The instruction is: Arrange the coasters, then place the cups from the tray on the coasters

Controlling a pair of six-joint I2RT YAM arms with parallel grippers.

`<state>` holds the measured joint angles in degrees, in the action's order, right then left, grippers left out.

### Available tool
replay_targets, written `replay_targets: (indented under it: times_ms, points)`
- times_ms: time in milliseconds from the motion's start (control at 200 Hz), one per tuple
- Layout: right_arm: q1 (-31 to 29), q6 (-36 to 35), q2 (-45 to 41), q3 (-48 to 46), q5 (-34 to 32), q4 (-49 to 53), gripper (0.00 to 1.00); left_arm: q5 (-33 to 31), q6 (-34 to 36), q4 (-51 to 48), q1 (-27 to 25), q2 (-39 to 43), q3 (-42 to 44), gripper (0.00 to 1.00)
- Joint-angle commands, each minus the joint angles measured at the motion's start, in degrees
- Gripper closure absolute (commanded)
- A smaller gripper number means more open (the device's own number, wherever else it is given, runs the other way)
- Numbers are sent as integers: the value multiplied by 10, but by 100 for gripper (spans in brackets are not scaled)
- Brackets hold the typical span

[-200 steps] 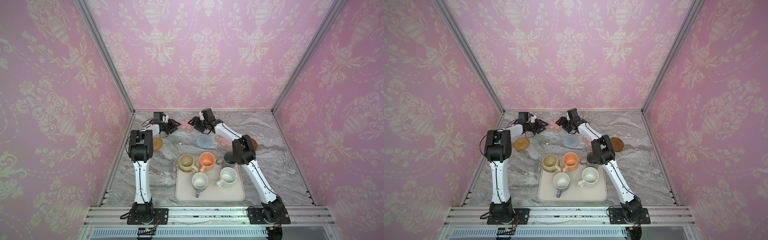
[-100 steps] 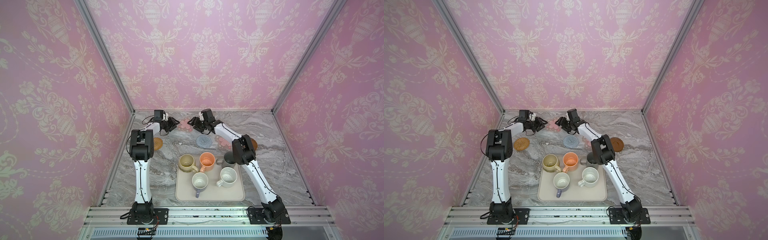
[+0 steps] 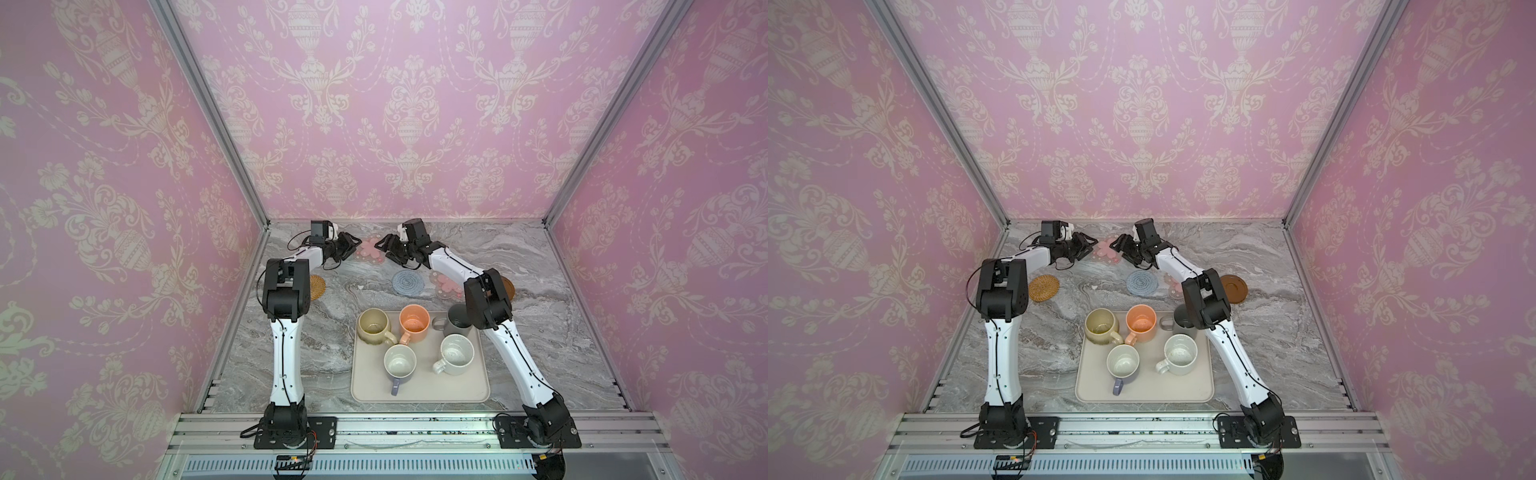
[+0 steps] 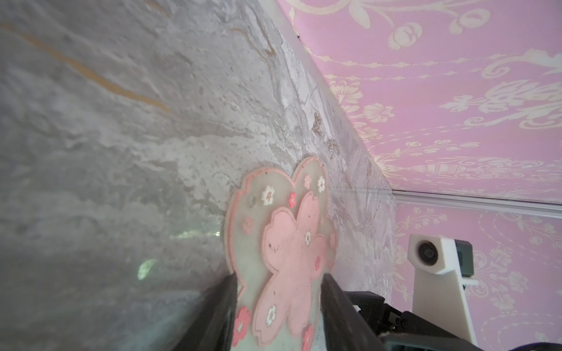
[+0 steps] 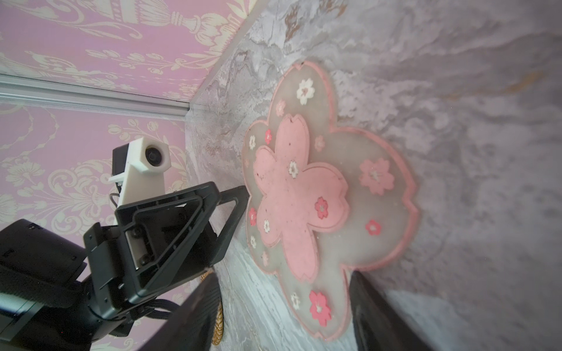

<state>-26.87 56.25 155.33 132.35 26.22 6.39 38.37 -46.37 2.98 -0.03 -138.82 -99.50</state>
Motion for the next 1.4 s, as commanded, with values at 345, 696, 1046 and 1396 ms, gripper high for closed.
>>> replay_targets:
  times_ms: [345, 696, 1046, 1396]
  points:
    - [-41, 26, -28, -73, 60, 43, 32, -14, -10, -62, -20, 63, 163, 52]
    - [-70, 12, -72, -136, 111, 31, 32, -53, 82, -177, -20, 149, 219, 52]
    - [-86, -21, -120, -199, 108, 51, 33, -69, 85, -197, -27, 215, 287, 52]
    - [-99, -45, -162, -264, 110, 49, 33, -97, 105, -221, -30, 275, 348, 51]
